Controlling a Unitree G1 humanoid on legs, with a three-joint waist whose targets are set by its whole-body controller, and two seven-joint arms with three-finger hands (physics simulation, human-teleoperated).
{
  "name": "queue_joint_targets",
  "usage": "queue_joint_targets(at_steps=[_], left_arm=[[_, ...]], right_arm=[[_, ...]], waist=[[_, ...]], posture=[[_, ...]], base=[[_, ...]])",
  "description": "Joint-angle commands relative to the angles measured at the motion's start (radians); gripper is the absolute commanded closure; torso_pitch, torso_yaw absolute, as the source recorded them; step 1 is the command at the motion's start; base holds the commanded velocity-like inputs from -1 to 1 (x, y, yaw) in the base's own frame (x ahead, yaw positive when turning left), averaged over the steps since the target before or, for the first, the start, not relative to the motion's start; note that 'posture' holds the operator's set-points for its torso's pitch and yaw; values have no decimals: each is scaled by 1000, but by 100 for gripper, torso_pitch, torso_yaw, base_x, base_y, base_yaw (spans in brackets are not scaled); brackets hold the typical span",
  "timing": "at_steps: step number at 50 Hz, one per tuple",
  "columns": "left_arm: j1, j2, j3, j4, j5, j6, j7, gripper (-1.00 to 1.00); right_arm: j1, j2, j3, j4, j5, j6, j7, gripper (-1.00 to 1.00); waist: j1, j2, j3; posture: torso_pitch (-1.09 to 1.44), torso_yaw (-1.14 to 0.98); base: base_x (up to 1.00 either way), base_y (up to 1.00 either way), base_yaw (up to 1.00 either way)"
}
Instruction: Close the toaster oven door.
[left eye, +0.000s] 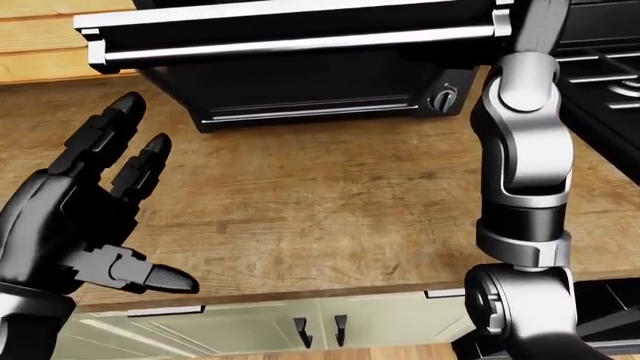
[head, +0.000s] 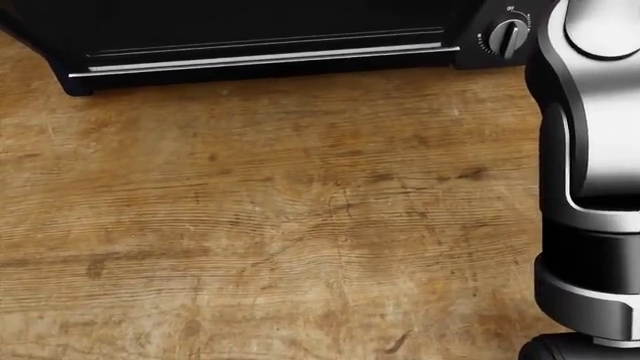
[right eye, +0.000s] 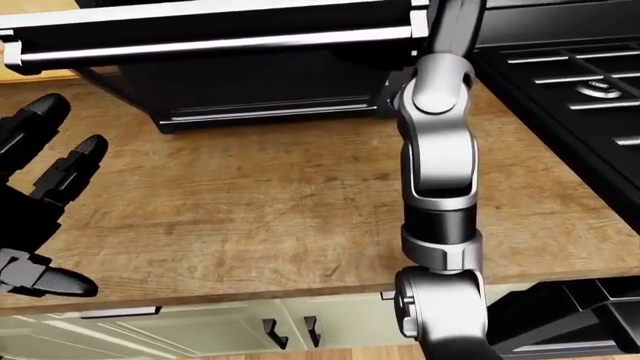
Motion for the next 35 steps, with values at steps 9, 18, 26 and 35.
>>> queue_joint_targets(at_steps=[9, 18, 26, 35], left_arm=[[-42, 20, -33, 11, 91, -50, -72, -100], [-55, -12, -109, 25, 217, -59, -155, -100], [-98, -23, -150, 62, 309, -67, -210, -100], [-161, -50, -232, 114, 402, -87, -231, -100]], right_arm=[[-47, -2, 15, -32, 0, -38, 1, -100], [-58, -2, 15, -26, 1, -37, 3, -100], [-63, -3, 16, -22, 2, -38, 2, -100], [-51, -4, 14, -29, 2, -38, 2, -100]], waist=[[6, -4, -26], [8, -7, -27], [9, -11, -29], [12, -15, -33]], posture=[[0, 0], [0, 0], [0, 0], [0, 0]], base=[[0, 0, 0], [0, 0, 0], [0, 0, 0], [0, 0, 0]])
